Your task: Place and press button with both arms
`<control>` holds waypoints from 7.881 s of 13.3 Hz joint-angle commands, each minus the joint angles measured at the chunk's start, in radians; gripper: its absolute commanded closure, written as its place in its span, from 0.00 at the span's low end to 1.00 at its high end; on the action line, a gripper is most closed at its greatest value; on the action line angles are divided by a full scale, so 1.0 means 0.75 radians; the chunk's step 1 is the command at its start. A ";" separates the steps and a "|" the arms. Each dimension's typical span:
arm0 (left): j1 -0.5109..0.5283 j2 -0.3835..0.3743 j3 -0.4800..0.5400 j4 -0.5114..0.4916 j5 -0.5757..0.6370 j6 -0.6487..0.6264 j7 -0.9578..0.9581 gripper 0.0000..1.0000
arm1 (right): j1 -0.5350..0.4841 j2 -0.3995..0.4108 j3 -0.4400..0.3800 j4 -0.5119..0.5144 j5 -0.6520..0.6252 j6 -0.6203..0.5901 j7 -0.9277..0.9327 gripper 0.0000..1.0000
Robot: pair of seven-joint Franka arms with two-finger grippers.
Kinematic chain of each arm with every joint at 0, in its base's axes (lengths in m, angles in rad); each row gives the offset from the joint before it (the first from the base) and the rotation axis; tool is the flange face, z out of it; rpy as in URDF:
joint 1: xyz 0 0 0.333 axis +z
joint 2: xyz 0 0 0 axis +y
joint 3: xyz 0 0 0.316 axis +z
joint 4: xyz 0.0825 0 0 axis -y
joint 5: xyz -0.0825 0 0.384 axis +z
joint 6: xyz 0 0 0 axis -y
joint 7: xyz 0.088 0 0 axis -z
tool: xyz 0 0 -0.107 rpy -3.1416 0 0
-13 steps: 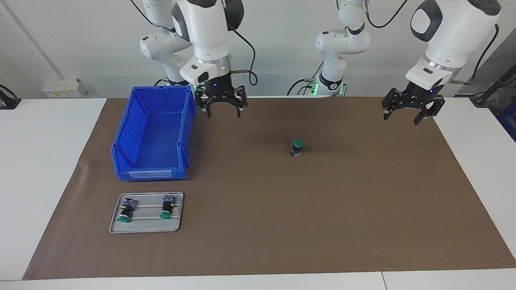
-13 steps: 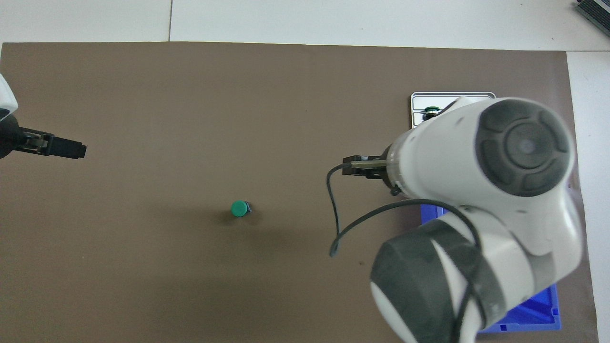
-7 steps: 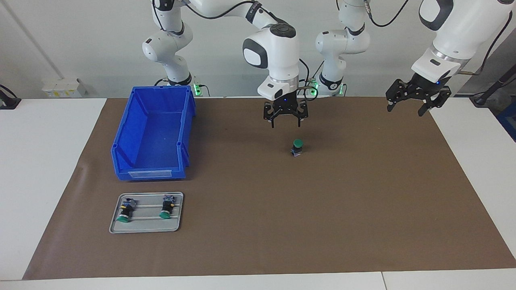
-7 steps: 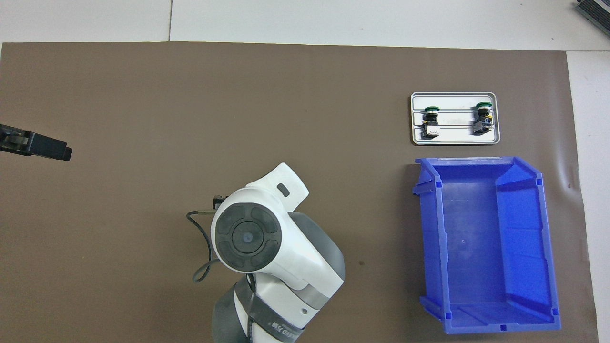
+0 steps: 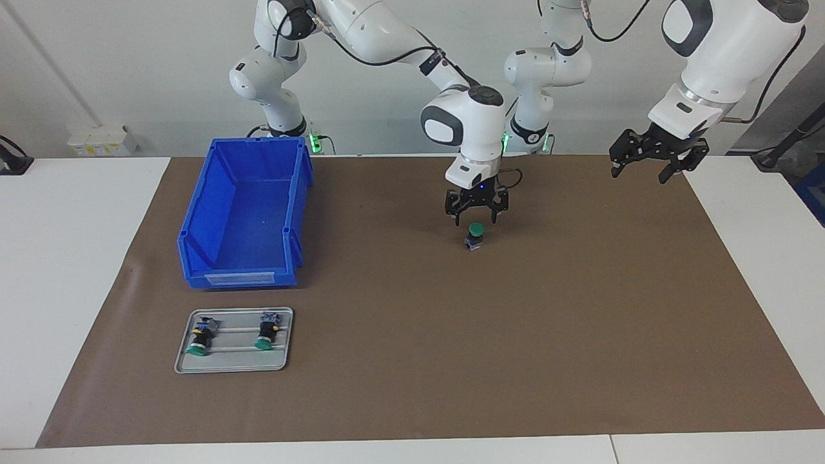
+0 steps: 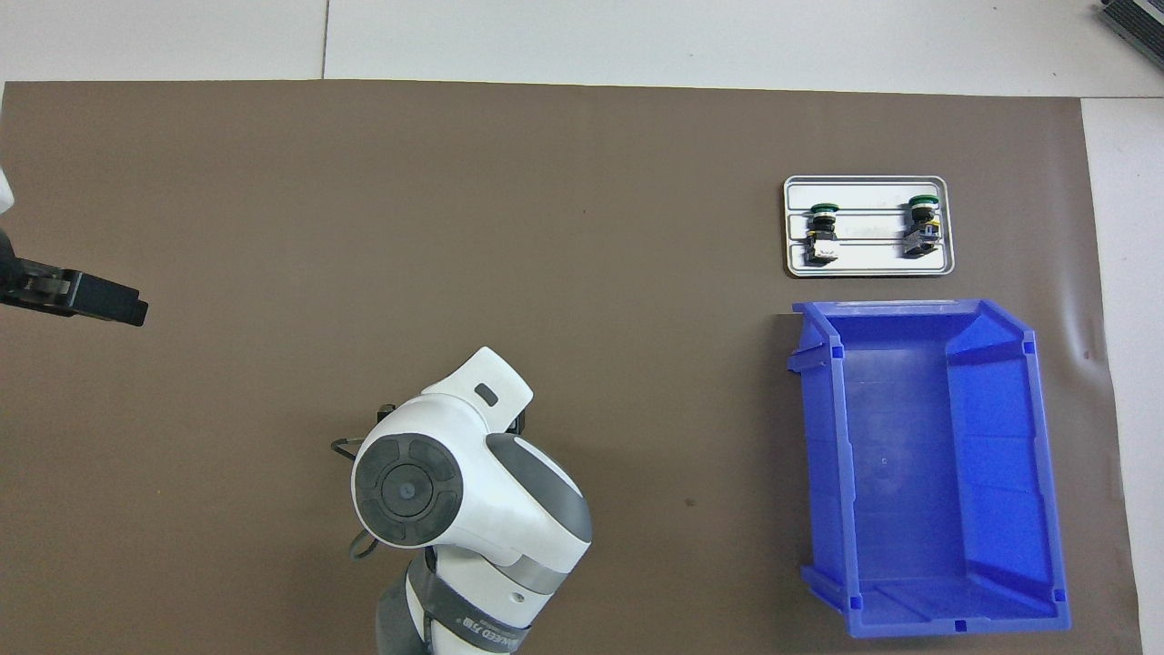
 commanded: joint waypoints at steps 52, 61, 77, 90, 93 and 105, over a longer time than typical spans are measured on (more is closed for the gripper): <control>0.014 -0.012 -0.008 0.005 0.029 0.030 -0.062 0.00 | -1.195 -0.951 -0.022 -1.281 -0.104 0.424 -1.312 1.00; 0.014 -0.012 -0.008 0.005 0.029 0.030 -0.062 0.00 | -1.211 -0.927 -0.022 -1.322 -0.104 0.481 -1.303 1.00; 0.014 -0.012 -0.008 0.005 0.029 0.030 -0.062 0.00 | -1.191 -0.886 -0.024 -0.354 0.192 -0.653 -1.138 0.00; 0.016 -0.012 -0.008 0.005 0.029 0.030 -0.062 0.00 | -1.234 -0.749 -0.018 0.005 0.145 -1.008 -1.205 0.00; 0.014 -0.014 -0.008 0.005 0.029 0.030 -0.062 0.00 | -1.301 -0.773 0.065 -0.028 0.115 -0.989 -1.209 0.00; 0.016 -0.012 -0.008 0.003 0.029 0.030 -0.062 0.00 | -1.238 -0.755 0.070 0.021 0.051 -0.985 -1.199 0.00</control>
